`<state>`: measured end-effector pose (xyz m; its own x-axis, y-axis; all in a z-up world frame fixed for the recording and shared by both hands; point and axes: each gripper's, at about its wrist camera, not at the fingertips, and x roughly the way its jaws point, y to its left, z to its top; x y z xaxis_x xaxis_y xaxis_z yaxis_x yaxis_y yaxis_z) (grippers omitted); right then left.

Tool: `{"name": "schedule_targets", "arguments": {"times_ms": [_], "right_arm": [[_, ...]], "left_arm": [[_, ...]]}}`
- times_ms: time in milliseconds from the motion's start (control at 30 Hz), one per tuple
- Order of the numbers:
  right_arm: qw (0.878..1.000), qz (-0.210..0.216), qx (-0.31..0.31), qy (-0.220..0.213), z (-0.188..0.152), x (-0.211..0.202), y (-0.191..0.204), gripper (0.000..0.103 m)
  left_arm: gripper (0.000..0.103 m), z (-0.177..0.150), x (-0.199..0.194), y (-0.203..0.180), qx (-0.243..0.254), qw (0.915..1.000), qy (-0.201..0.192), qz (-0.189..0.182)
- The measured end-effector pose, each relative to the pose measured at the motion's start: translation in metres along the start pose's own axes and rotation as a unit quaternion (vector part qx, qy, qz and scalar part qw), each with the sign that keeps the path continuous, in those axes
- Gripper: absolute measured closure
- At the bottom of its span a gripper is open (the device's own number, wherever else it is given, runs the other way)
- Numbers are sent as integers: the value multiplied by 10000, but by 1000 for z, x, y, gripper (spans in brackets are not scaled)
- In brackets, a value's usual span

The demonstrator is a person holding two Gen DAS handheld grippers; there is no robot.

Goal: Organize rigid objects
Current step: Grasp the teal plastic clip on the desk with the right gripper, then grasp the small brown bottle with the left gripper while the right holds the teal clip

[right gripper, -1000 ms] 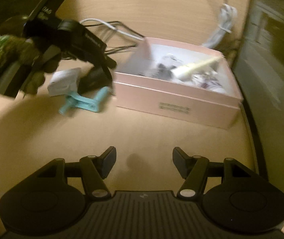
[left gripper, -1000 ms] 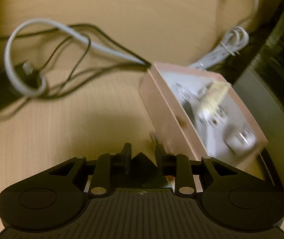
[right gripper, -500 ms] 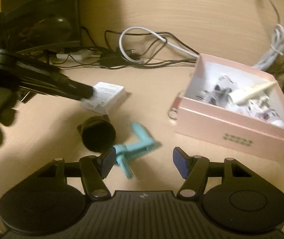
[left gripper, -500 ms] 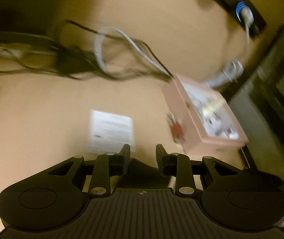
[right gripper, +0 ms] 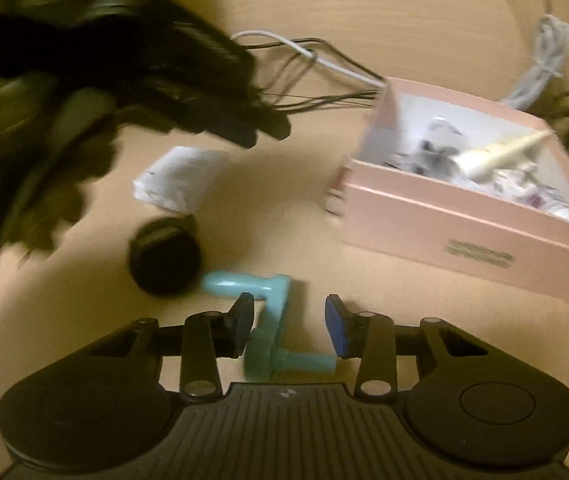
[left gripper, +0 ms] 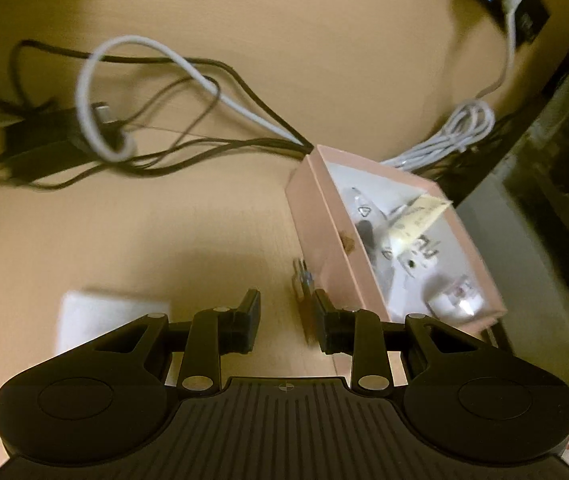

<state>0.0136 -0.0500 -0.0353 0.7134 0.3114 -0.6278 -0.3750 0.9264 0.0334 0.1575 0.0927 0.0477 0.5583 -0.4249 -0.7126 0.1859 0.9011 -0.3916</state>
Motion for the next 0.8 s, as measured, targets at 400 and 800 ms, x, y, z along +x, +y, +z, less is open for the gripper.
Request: {"name": "schedule_targets", "arguments": {"times_ms": [400,800], "right_arm": [[9962,-755,412,134,-31,-29,-46,64],[9961,-772,408,114,-30,-28,-58,53]], "left_arm": [[84,37,81,-15,767,9964,310,187],[86,-7,53,-19,947,9932,618,-259]]}}
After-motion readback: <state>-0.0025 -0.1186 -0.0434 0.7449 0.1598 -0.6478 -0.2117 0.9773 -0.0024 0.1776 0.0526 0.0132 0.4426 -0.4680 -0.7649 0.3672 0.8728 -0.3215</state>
